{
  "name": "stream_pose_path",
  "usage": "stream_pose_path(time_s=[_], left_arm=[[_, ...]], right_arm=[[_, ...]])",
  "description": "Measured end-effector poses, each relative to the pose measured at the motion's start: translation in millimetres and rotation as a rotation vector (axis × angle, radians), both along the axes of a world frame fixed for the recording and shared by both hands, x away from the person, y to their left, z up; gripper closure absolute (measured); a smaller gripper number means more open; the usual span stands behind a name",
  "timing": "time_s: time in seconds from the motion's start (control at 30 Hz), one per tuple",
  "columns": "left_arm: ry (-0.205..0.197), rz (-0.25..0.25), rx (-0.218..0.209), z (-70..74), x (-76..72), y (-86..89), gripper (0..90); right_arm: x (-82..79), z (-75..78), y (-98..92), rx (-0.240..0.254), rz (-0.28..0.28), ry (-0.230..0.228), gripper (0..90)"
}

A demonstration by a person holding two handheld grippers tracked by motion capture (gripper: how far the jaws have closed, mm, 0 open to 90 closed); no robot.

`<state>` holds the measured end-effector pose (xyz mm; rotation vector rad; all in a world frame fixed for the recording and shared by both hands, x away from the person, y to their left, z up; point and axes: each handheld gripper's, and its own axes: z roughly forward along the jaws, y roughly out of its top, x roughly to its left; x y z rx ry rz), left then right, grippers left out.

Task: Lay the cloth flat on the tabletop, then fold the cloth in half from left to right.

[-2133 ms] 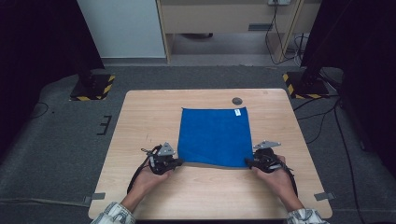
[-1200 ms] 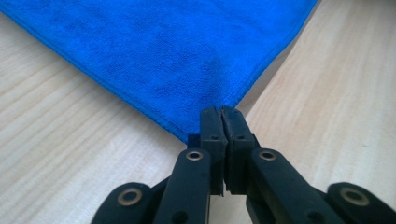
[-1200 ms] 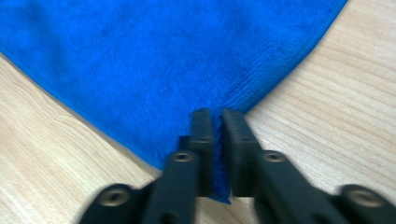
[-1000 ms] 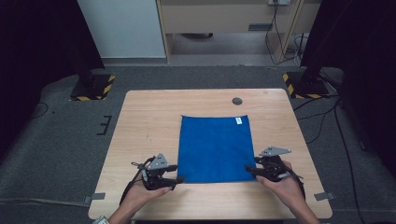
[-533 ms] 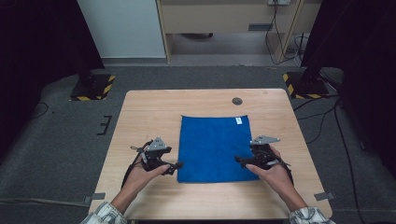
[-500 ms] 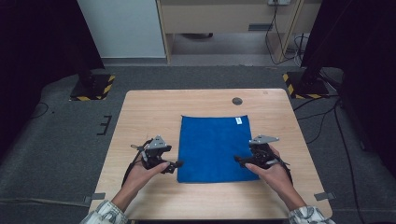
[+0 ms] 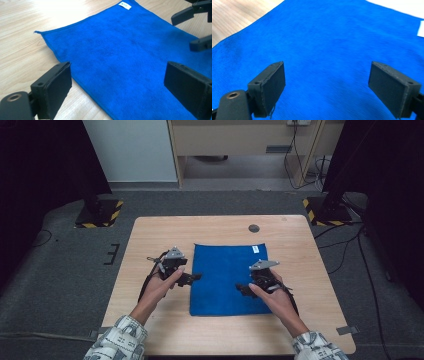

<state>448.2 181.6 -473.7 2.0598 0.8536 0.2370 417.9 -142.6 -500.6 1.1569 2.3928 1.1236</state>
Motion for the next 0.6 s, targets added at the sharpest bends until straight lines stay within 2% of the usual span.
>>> stream_pose_path(time_s=[0.03,0.1,0.2,0.37,0.5,0.6], left_arm=[[0.000,0.002,-0.001,3.2,5.2,-1.5,7.5],[-0.002,0.012,-0.013,4.9,8.0,-1.7,7.4],[0.005,0.024,-0.005,7.3,12.7,-3.2,7.4],[0.004,0.027,-0.001,9.5,17.8,-6.0,7.4],[-0.006,0.062,-0.011,10.7,25.4,-4.7,7.5],[-0.012,0.067,-0.006,14.4,30.6,-3.1,7.5]], right_arm=[[0.9,0.2,7.5,0.013,0.002,0.012,14.9],[1.4,0.4,10.9,0.020,0.005,0.012,15.4],[1.2,2.2,22.9,0.019,0.026,-0.006,16.1],[0.5,5.2,32.0,0.022,0.045,-0.022,17.4],[-2.7,9.2,47.9,0.031,0.082,-0.058,17.8],[-5.9,10.0,58.0,0.035,0.111,-0.048,18.5]])
